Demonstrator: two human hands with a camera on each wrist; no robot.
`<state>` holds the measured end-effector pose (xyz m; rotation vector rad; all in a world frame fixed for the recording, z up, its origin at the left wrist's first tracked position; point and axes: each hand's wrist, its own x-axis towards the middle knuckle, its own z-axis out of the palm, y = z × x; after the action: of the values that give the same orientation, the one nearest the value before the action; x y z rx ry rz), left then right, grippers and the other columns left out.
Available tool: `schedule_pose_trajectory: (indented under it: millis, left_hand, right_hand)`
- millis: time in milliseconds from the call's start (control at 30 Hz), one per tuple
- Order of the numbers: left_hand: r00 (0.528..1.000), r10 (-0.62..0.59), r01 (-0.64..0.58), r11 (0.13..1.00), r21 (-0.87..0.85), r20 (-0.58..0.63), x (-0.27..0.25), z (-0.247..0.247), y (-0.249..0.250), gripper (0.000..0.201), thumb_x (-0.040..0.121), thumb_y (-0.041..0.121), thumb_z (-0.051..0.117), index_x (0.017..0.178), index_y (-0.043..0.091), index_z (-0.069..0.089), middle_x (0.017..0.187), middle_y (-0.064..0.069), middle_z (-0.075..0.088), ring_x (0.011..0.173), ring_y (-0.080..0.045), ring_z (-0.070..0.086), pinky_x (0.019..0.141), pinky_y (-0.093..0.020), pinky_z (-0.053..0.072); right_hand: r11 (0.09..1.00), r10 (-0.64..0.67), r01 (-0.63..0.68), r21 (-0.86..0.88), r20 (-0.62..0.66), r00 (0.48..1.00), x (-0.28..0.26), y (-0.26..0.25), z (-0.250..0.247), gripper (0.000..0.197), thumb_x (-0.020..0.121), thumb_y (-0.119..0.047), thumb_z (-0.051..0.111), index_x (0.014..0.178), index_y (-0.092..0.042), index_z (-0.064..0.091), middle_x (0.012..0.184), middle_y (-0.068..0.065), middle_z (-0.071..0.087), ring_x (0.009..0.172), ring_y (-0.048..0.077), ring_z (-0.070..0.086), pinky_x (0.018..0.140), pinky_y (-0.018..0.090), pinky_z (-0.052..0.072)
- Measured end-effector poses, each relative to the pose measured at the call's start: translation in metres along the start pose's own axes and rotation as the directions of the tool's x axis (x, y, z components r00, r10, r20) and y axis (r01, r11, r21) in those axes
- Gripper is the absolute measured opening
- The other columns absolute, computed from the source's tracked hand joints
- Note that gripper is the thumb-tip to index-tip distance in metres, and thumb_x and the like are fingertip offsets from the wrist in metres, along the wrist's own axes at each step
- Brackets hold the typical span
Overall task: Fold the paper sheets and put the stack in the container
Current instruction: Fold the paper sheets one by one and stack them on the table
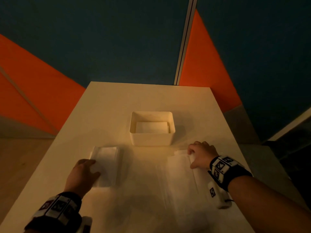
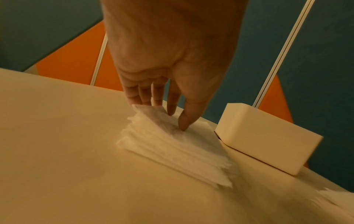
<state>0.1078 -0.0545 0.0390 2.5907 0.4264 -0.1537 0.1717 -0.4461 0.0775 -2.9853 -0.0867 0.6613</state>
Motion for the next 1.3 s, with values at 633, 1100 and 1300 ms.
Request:
schedule_pose_trajectory:
  millis: [633,1100,1300]
  left_hand:
    - [0.826,0.259,-0.054,0.921,-0.387,0.501,-0.025,-0.003,0.111,0.017,0.087,0.026,0.065,0.104,0.029,0.063,0.115,0.003,0.06,0.102,-0.016,0.058,0.088,-0.028,0.048]
    - [0.604,0.373,0.472,0.544,-0.693,0.704,-0.033,0.004,0.154,0.049,0.089,0.052,0.045,0.121,0.016,0.058,0.118,-0.012,0.065,0.104,-0.024,0.062,0.082,-0.032,0.054]
    - [0.868,0.366,0.272,0.215,-0.938,0.336,-0.021,-0.003,0.159,0.044,0.074,0.011,0.075,0.115,0.019,0.061,0.1,-0.01,0.072,0.085,-0.024,0.068,0.063,-0.034,0.057]
  right_hand:
    - [0.615,-0.194,0.253,0.747,-0.168,0.967,-0.031,-0.012,-0.045,0.022,0.092,-0.005,0.055,0.087,-0.022,0.068,0.092,-0.002,0.06,0.085,0.009,0.055,0.073,0.019,0.044]
    - [-0.105,-0.091,0.323,0.941,-0.332,0.939,-0.059,-0.051,-0.054,0.023,0.093,0.004,0.045,0.085,-0.012,0.06,0.08,-0.004,0.062,0.069,0.007,0.057,0.061,0.019,0.048]
    - [-0.285,-0.018,0.138,0.948,-0.15,0.989,-0.056,-0.049,-0.043,0.027,0.085,-0.009,0.058,0.111,-0.013,0.058,0.09,0.007,0.065,0.069,0.015,0.062,0.053,0.027,0.05]
